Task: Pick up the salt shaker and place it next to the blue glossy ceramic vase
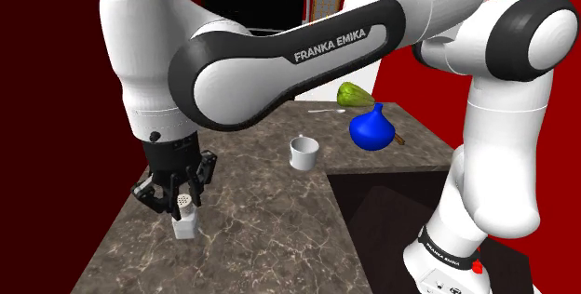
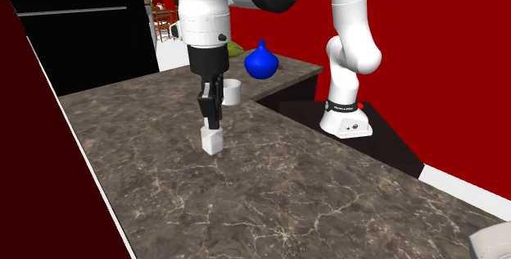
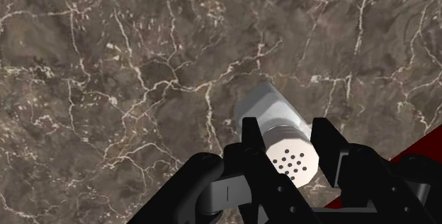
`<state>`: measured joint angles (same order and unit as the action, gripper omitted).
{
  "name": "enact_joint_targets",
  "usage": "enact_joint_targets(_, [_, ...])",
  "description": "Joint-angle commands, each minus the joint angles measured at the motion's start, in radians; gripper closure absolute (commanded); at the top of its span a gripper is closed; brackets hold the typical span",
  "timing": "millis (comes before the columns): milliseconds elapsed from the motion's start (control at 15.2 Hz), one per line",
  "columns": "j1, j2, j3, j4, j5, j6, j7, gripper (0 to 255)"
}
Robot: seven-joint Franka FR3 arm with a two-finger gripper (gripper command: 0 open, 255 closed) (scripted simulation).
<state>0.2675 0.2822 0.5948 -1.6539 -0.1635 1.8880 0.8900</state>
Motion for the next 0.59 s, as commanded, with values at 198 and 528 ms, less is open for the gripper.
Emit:
enact_joint_targets(198, [0.001,-0.010,0.003,0.055,0.008,-0.064,-0.007,255])
enact_joint_targets(528, [0.006,-0.012,0.006,0.120,0.011,-0.130,-0.010,255])
